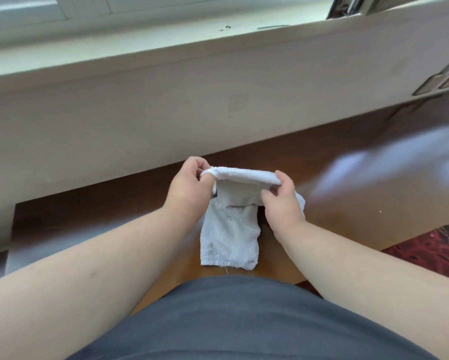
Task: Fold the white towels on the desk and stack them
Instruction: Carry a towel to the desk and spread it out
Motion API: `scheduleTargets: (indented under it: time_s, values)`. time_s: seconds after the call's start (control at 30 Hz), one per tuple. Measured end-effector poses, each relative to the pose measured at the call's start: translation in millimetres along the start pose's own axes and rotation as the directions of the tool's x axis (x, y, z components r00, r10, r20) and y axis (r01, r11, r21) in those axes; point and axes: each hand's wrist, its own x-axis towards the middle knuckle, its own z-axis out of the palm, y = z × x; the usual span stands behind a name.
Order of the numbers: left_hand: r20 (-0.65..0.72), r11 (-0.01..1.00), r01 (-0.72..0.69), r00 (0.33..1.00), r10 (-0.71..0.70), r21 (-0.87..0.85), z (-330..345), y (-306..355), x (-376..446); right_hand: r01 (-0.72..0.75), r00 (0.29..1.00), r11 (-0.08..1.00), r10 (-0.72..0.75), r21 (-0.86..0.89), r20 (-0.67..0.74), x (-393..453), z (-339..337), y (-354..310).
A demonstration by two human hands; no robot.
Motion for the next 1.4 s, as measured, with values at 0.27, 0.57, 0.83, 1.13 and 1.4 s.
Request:
scheduleTargets:
  time_s: [0.27, 0.57, 0.83, 1.13, 1.4]
  values:
    - [-0.063, 0.985, -0.136, 0.99, 0.13, -0.106, -23.8, 38.7, -6.2, 0.008, 0.982, 0.995, -0.027, -0.103, -0.185, 2.3, 5.4, -10.3]
    - [-0.013, 0.96, -0.176, 0.984, 0.177, -0.219, -32.9, 70.7, -6.6, -0.742, 0.669, 0.558, 0.579, 0.372, 0.467, 7.2, 20.8, -35.3]
    - [0.023, 0.935, -0.047, 0.998, 0.059, -0.351, -52.6, 64.8, -22.9, -0.67, 0.741, 0.59, 0.489, 0.45, 0.461, 12.1, 50.0, -72.3]
    - [-0.127, 0.532, 0.191, 0.854, -0.504, -0.825, -85.4, 1.8, -60.5, -0.343, 0.857, 0.808, 0.06, 0.48, 0.512, -12.0, 131.8, -157.2]
    - [-0.241, 0.44, 0.234, 0.577, -0.781, -0.867, -141.6, -81.7, -66.2, -0.03, 0.896, 0.988, 0.093, -0.151, 0.434, -28.0, 181.0, -102.9]
